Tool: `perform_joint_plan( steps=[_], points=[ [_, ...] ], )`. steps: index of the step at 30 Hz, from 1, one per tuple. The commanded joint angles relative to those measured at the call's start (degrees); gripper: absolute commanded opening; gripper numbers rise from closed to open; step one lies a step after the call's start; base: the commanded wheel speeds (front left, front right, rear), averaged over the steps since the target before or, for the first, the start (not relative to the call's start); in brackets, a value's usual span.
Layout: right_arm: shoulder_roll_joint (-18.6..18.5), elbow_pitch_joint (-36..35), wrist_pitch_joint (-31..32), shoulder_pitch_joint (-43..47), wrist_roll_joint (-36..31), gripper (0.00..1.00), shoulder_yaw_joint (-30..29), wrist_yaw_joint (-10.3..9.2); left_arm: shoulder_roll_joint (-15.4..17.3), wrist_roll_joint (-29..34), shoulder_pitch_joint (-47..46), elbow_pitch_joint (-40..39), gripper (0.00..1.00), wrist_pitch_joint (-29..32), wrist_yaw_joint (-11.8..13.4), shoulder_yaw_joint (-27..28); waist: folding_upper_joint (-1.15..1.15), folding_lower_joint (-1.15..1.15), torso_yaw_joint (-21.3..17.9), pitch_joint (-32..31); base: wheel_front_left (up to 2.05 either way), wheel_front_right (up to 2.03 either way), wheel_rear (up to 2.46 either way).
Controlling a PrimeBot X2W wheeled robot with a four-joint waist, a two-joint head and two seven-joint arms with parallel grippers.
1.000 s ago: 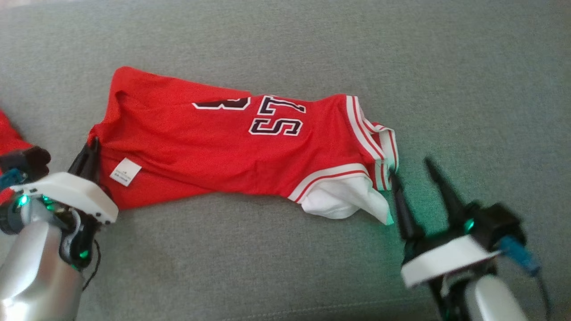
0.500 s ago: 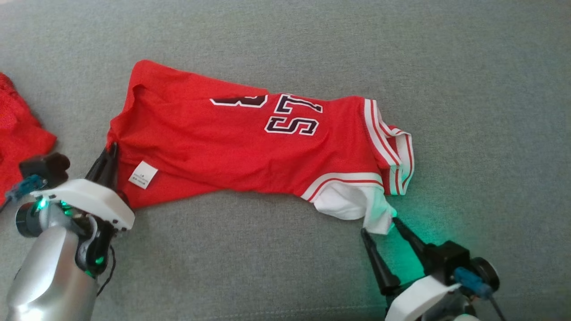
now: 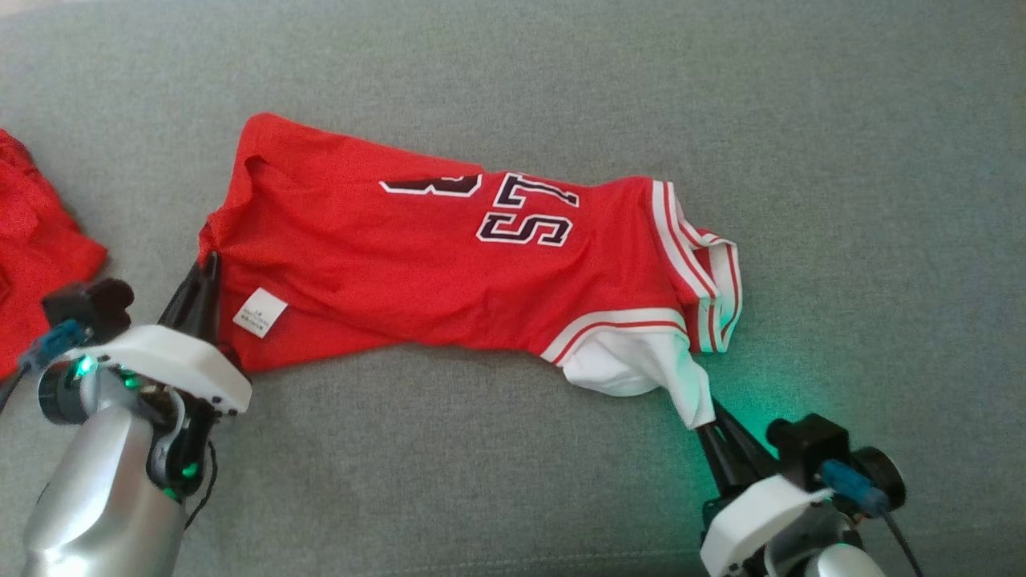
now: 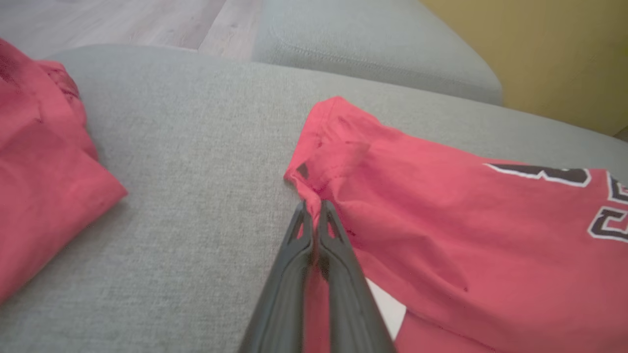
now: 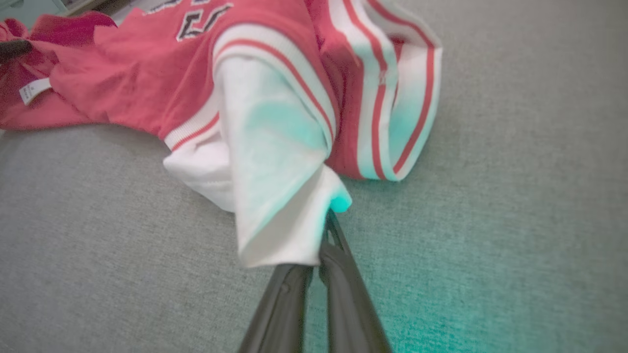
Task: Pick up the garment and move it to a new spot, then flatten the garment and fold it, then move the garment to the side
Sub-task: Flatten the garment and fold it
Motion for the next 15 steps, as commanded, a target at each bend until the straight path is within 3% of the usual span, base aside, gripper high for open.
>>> perform_joint_plan(
  steps=[1,7,15],
  points=[
    [-0.21,-2.61,-1.04,0.33,0.53,0.00,0.84,0.43,1.88,0.17,-1.16,-1.98,0.00,-1.11,0.20,2.27,0.00,0.00,-0.07,-0.62,0.00,0.00,0.00],
    [-1.07,-9.29,-0.48,3.39,1.81,0.00,-0.01,0.43,2.90,0.76,2.82,-7.23,0.00,-3.30,2.26,3.18,0.00,0.00,-0.80,-3.41,0.00,0.00,0.00],
    [-3.41,-21.91,3.91,4.39,4.14,0.00,-2.39,0.43,6.11,2.76,9.14,-26.23,0.00,-1.78,8.05,4.94,0.00,0.00,-0.88,-7.58,0.00,0.00,0.00]
  ],
)
